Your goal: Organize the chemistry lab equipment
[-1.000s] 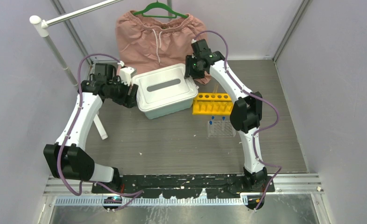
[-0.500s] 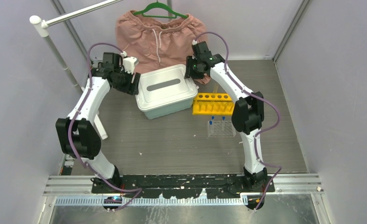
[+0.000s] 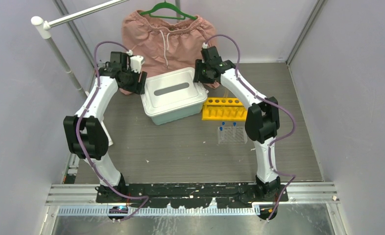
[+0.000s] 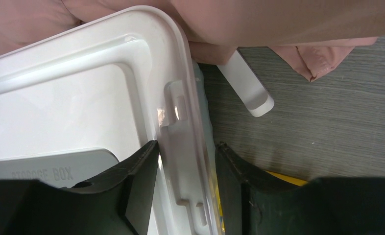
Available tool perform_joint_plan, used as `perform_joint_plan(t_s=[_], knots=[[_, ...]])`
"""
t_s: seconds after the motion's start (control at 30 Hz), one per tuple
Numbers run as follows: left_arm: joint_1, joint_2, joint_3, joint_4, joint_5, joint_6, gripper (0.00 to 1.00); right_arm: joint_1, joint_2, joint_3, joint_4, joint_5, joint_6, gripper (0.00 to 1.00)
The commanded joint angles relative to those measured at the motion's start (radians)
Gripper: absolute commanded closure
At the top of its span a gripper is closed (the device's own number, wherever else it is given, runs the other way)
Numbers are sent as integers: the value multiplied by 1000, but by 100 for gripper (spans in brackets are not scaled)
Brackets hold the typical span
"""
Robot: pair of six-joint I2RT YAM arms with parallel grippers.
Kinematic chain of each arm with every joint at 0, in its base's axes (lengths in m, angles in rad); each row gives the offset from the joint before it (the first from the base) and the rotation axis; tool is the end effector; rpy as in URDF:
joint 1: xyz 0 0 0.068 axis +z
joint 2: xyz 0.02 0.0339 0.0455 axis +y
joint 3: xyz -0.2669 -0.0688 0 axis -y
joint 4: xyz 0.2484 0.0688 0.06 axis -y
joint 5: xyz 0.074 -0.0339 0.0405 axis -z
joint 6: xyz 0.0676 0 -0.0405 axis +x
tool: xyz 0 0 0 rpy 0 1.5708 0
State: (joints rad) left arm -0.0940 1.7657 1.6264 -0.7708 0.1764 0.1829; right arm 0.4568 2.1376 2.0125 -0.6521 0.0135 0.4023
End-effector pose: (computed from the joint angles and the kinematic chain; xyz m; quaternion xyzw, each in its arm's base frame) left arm 0.4093 -0.0505 0.2893 0.1583 0.9293 -0.0689 0.3265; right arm 0.4655 0.2277 0.2679 -0.0225 0.9220 0.1553 0.3539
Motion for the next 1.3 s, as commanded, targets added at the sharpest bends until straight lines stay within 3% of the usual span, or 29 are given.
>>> perform_joint_plan(t_s=[0.0,0.13,0.3,0.53,0.6,0.77,0.9,1.07,1.27], knots=[[-9,1,-63,64,-45,21,37,6,-12,-70,-39,55,-14,49],[-9,5,-108,80,-73,36,38,9,-35,-120,-9,55,0,49],[-8,-15,-64,60,-77,29,35,9,-104,-134,30,85,13,34],[-7,-82,131,-68,-66,37,1,11,-217,-83,37,115,23,12],[-7,-120,165,-89,-60,25,0,14,-245,-66,15,125,21,1],[-7,-235,178,-166,-10,29,0,19,-377,-103,-12,160,28,0],[-8,-398,33,-150,-7,5,0,18,-606,-289,28,233,35,0],[-4,-626,-225,-105,-44,-38,0,11,-972,-637,126,476,41,0],[3,-766,-565,12,-21,-14,0,-79,-1131,-883,38,708,137,0]])
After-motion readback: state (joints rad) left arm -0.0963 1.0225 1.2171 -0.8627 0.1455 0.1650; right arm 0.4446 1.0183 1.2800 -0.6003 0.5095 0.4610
